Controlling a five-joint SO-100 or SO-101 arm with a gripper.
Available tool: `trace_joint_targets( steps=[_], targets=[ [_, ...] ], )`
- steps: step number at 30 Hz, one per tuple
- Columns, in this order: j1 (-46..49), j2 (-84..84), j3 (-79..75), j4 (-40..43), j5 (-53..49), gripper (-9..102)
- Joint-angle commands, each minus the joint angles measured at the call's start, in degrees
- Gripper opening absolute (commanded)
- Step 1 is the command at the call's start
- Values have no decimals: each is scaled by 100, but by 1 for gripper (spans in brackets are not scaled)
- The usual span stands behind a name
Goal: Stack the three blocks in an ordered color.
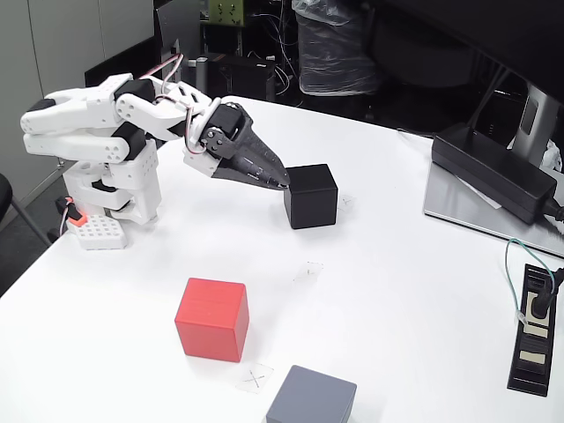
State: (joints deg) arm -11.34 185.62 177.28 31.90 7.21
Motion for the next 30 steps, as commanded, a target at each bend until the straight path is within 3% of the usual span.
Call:
trace_joint_targets(
  steps=[1, 30],
  targets=[
    [35, 35, -9, 18, -79, -1],
    [44, 18, -246, 35, -88, 0]
  ],
)
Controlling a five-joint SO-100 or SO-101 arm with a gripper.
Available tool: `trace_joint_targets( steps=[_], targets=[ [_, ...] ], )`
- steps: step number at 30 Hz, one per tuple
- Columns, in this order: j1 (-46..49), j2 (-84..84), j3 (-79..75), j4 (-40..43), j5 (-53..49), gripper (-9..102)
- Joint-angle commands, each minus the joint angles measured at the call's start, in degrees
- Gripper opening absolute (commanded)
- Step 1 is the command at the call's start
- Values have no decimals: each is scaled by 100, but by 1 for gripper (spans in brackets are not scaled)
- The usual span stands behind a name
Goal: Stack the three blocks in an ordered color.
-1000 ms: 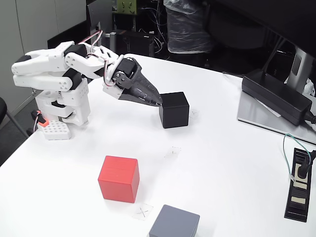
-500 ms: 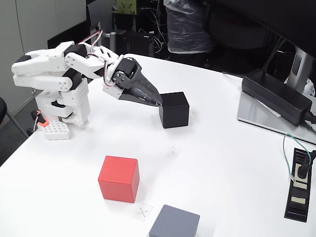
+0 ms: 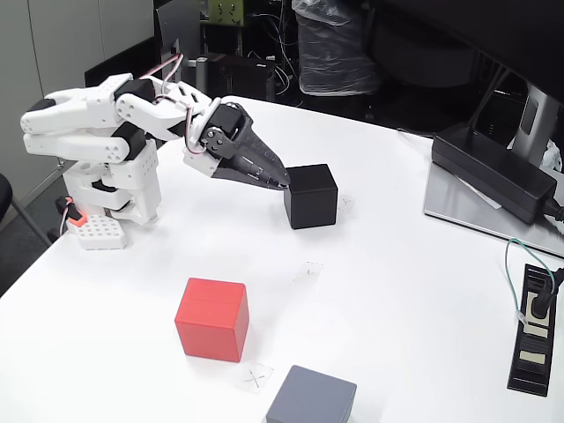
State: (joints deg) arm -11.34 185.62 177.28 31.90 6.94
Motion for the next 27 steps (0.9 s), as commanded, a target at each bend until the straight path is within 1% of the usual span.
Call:
trace_joint_targets(
  steps=[1, 6, 8, 13, 18, 21, 27],
  targets=[
    [44, 9, -325, 44, -62, 0],
    [44, -9, -835, 70, -88, 0],
    [44, -18, -1046, 220, -237, 0],
    [44, -149, -1872, 967, -940, 0],
    [79, -1424, -3366, 1696, -1424, 0],
    [483, -2435, -4447, 2083, -1415, 0],
    [1934, -4184, -6478, 2540, -1468, 1]
  ],
)
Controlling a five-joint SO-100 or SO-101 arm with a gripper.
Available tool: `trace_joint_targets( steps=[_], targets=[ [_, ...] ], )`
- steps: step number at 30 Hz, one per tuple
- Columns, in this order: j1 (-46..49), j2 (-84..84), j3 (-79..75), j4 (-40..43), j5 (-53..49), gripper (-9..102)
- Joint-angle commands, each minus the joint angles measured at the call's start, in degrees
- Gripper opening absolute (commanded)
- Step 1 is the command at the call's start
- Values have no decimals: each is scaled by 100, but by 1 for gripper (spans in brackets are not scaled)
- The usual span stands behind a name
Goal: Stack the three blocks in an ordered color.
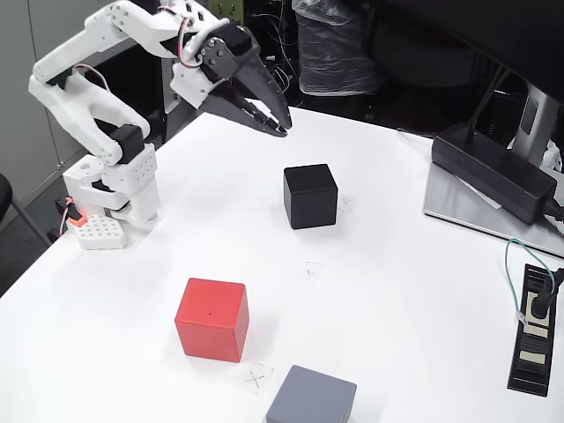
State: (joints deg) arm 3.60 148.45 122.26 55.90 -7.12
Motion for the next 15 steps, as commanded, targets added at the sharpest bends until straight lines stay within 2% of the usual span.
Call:
trace_joint_targets(
  steps=[1, 7, 11, 15],
  targets=[
    [686, -747, -1248, 211, -70, 3],
    [1679, -2294, -2435, 439, -79, 19],
    [1907, -3182, -2909, 439, -79, 28],
    [1986, -3964, -3217, 457, -246, 32]
  ],
)
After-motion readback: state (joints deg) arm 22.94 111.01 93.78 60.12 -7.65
